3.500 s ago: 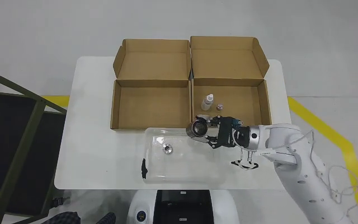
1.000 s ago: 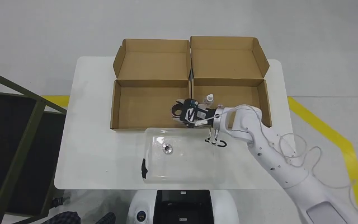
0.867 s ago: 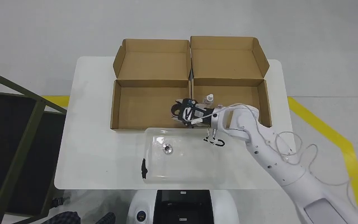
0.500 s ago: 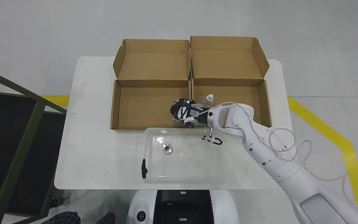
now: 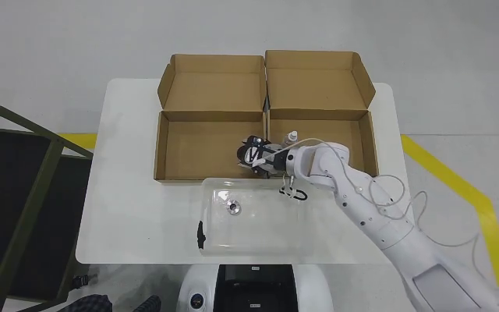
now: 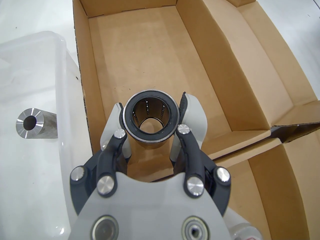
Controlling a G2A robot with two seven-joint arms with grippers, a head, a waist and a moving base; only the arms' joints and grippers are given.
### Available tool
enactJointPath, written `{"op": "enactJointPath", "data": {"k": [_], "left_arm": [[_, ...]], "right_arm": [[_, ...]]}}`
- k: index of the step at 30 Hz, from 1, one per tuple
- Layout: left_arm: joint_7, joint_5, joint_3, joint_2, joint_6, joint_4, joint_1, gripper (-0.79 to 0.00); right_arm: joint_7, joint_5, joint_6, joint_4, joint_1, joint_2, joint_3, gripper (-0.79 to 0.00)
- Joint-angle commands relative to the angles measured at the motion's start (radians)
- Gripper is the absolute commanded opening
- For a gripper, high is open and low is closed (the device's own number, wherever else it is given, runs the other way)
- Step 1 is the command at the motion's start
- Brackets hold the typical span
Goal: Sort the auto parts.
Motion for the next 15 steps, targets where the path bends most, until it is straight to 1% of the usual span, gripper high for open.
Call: {"op": "enactJointPath", "data": {"k": [1,3,6,11,15], "left_arm": [[0.000,0.000,0.000,0.000,0.000,0.000,0.000,0.000],[0.000,0.000,0.000,0.000,0.000,0.000,0.000,0.000],[0.000,0.000,0.000,0.000,0.000,0.000,0.000,0.000],[0.000,0.000,0.000,0.000,0.000,0.000,0.000,0.000],[0.000,0.000,0.000,0.000,0.000,0.000,0.000,0.000]], "right_arm": [[0.002,-0.001,-0.001,0.003,0.001,-0.002,0.000,-0.428],[0.005,-0.001,-0.003,0.004,0.002,-0.004,0.001,-0.416],[0.009,-0.004,-0.005,0.007,0.002,-0.007,0.001,-0.366],[0.011,-0.001,-0.008,0.004,0.004,-0.012,0.007,-0.369],[0.006,-0.004,-0.009,-0.030,0.002,-0.009,0.028,-0.329]]}}
